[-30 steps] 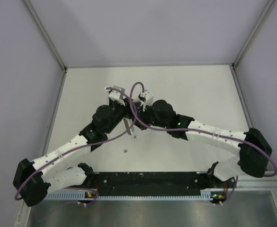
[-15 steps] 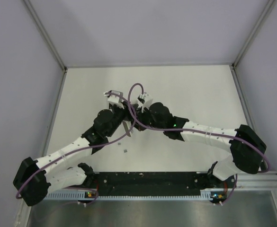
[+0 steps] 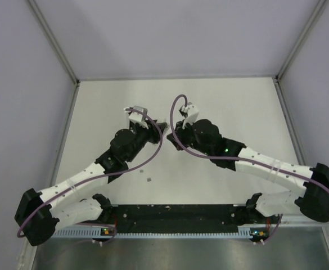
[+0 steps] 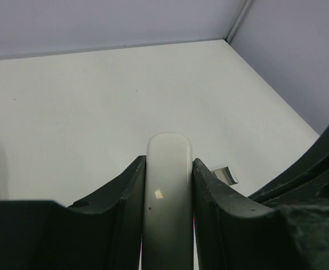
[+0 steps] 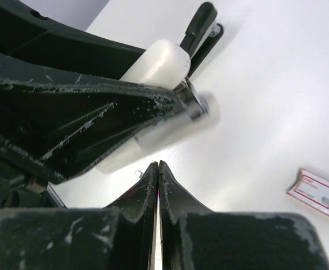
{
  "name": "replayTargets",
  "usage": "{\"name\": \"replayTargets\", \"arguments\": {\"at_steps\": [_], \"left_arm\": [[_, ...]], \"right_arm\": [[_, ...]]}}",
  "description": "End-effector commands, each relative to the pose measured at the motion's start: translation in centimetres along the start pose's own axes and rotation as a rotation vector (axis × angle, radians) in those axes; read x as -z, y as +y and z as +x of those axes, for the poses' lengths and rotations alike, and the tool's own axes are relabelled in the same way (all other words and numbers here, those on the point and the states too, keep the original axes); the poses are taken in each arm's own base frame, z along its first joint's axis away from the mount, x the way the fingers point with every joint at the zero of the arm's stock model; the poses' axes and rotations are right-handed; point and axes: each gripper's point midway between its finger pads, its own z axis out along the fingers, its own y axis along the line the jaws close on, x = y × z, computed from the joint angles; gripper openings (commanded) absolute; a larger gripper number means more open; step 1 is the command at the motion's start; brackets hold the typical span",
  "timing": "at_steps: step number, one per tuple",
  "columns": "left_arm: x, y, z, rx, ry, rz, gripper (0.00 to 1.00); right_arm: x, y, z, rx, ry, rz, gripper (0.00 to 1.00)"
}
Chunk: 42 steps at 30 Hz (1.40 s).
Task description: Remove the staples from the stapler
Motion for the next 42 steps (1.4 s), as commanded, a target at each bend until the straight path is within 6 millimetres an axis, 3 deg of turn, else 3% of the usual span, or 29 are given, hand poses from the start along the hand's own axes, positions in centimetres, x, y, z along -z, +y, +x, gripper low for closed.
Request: {"name": "replayTargets", "arguments": {"at_steps": [1, 8, 18, 24, 30, 42], "left_arm": [[-0.1, -1.8, -5.3, 0.016, -0.132, 0.048, 0.00], [-0.2, -2.5, -6.9, 0.028, -0.163, 0.066, 0.00], [0.3, -3.7, -7.8, 0.098, -0.182, 0.121, 0.00], [0.8, -4.2, -8.0, 0.145, -0.190, 0.150, 0.00], [1.2, -5.3, -8.2, 0.199, -0.185, 0.205, 0.00], [1.4, -6.8, -5.2, 0.241, -0.067, 0.294, 0.00]], "right_arm": [[2.9, -1.7, -1.8, 0.033, -0.050, 0.081, 0.00], [4.7, -2.9, -0.2, 0.021, -0.044, 0.102, 0.00], [2.7, -3.5, 1.9, -0.023, -0.010, 0.100, 0.00], [0.7, -2.4, 0.3, -0.064, -0.072, 0.035, 0.00], [0.1, -2.0, -1.3, -0.102, -0.125, 0.004, 0.00], [0.3, -0.1, -5.6, -0.065, -0.225, -0.068, 0.00]]}}
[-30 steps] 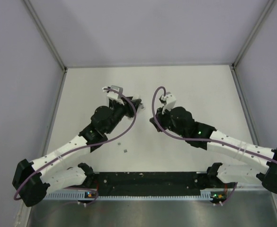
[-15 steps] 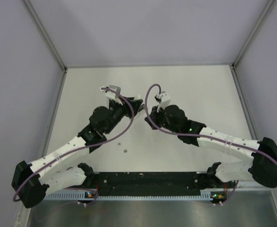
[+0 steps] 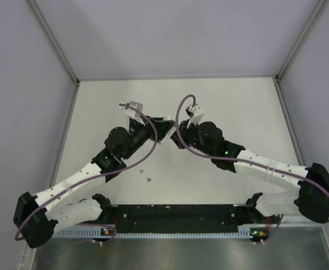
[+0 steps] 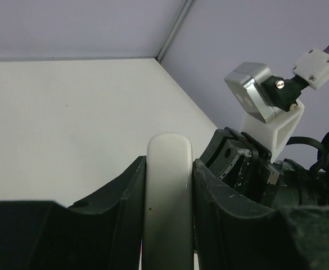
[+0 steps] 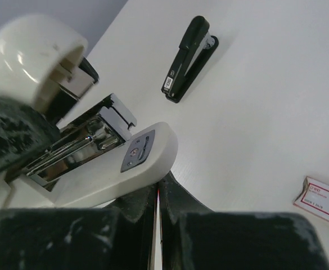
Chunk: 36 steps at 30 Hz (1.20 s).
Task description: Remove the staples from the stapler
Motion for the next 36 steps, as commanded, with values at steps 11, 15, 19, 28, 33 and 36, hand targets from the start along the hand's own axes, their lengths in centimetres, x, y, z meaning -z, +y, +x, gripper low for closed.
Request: {"name": "replayTargets", "arguments": {"at_steps": [11, 15, 19, 28, 33, 36], "left_arm": [[0.5, -4.2, 2.7, 0.055, 0.176, 0.216, 0.00], [0.6, -4.2, 4.8, 0.069, 0.247, 0.245, 0.00], [0.7, -5.1, 6.2, 0.115, 0.302, 0.305, 0.00], [0.5, -4.7, 6.6, 0.095, 0.309, 0.285, 0.00], [-1.0, -2.1, 5.0, -0.067, 0.256, 0.148, 0.00], [-2.0, -0.3, 4.0, -0.141, 0.220, 0.060, 0.00]], "right_arm": [[0.0, 5.7, -7.3, 0.138, -0.119, -0.203, 0.00], [0.3, 6.6, -7.8, 0.158, -0.114, -0.243, 0.00], [0.4, 7.4, -7.8, 0.160, -0.111, -0.281, 0.00], [0.6, 6.9, -7.9, 0.175, -0.113, -0.259, 0.00], [0.5, 4.8, -5.6, 0.168, -0.044, -0.181, 0.00], [1.3, 3.4, -4.3, 0.153, -0.023, -0.133, 0.00]]}}
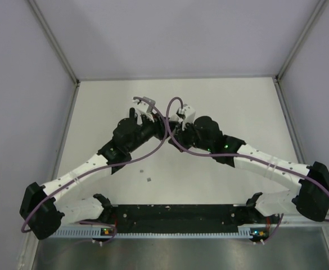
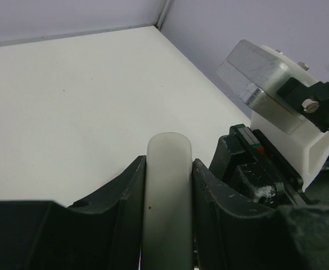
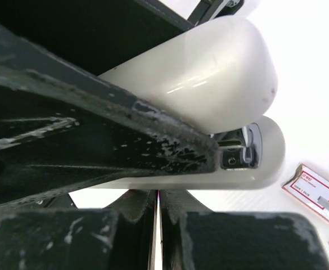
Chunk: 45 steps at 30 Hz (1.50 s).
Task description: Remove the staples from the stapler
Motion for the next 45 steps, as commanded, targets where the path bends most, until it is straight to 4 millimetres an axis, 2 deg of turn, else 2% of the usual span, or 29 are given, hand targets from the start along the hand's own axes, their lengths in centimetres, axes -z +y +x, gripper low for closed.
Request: {"name": "replayTargets", "arguments": {"at_steps": [1, 4, 7, 10, 13, 18, 23, 29, 31, 38, 45], "left_arm": [[-0.6, -0.1, 0.9, -0.109, 0.064, -0.026, 0.00], [-1.8, 1.6, 0.6, -0.162, 0.060, -0.099, 0.00], [-2.8, 4.8, 0.4, -0.187, 0.036, -0.243, 0.00], [-3.7, 7.4, 0.6, -0.190, 0.009, -0.306, 0.00], [-4.3, 10.8, 0.5, -0.189, -0.005, -0.403, 0.00], [-4.4, 17.6, 1.9, -0.166, 0.014, -0.595, 0.00], [-4.3, 22.6, 3.8, -0.148, 0.055, -0.703, 0.00], [-5.3, 25.8, 5.9, -0.089, 0.116, -0.757, 0.00], [-5.5, 26.6, 6.3, -0.085, 0.138, -0.787, 0.04], [-6.6, 28.6, 8.3, -0.037, 0.248, -0.809, 0.14], [-6.4, 30.3, 9.6, -0.014, 0.305, -0.839, 0.20]], "right_arm": [[1.8, 1.0, -6.0, -0.001, -0.225, 0.001, 0.00], [2.8, -0.2, -4.5, -0.030, -0.199, 0.058, 0.00], [4.0, -1.3, -2.7, -0.062, -0.158, 0.111, 0.04], [5.1, -1.7, -0.8, -0.083, -0.126, 0.126, 0.05], [6.0, -2.2, 1.1, -0.102, -0.102, 0.135, 0.08], [6.8, -2.4, 3.3, -0.113, -0.049, 0.129, 0.11], [7.5, -2.6, 4.3, -0.112, -0.031, 0.130, 0.16], [7.7, -2.1, 4.5, -0.112, -0.032, 0.102, 0.18], [7.7, -2.0, 4.5, -0.113, -0.037, 0.095, 0.17], [7.3, -1.8, 4.9, -0.118, -0.032, 0.081, 0.18], [7.1, -2.1, 5.5, -0.122, -0.023, 0.086, 0.20]]}}
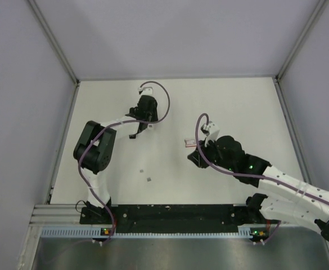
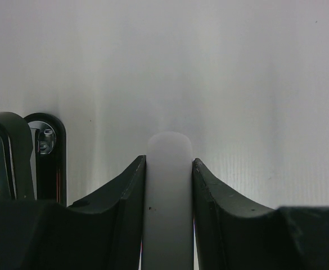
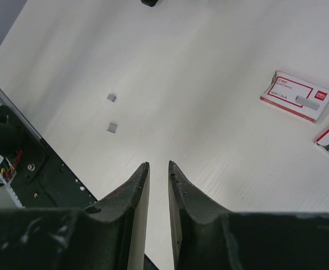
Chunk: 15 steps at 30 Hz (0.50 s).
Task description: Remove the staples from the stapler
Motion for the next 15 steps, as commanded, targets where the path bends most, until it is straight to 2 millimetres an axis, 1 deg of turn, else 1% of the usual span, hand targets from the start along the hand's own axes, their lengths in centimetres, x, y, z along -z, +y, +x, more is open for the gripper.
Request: {"name": "replayTargets", "arguments": {"at_steps": [1, 6, 7, 12, 13, 15], "left_arm": [[-0.7, 0.2, -0.9, 0.028, 0.012, -0.004, 0.21], [-0.8, 0.4, -0.5, 0.018, 0.035, -0.014, 0.31], [-0.9, 0.4, -0.3, 0.014, 0.045, -0.016, 0.32], [-0.9, 0.4, 0.4, 0.010, 0.070, -0.010, 0.37], [-0.9, 0.3, 0.4, 0.008, 0.072, -0.006, 0.44], [-0.7, 0.2, 0.4, 0.007, 0.076, 0.001, 0.48]], "right_arm": [[-0.1, 0.8, -0.6, -0.011, -0.035, -0.032, 0.21], [-0.2, 0.8, -0.7, -0.014, -0.041, -0.033, 0.28], [-0.2, 1.2, -0.5, -0.016, -0.028, -0.056, 0.30], [-0.3, 1.3, -0.5, -0.023, -0.027, -0.059, 0.40], [-0.3, 1.3, -0.5, -0.025, -0.025, -0.060, 0.41], [-0.3, 1.4, -0.6, -0.024, -0.024, -0.063, 0.44]]}}
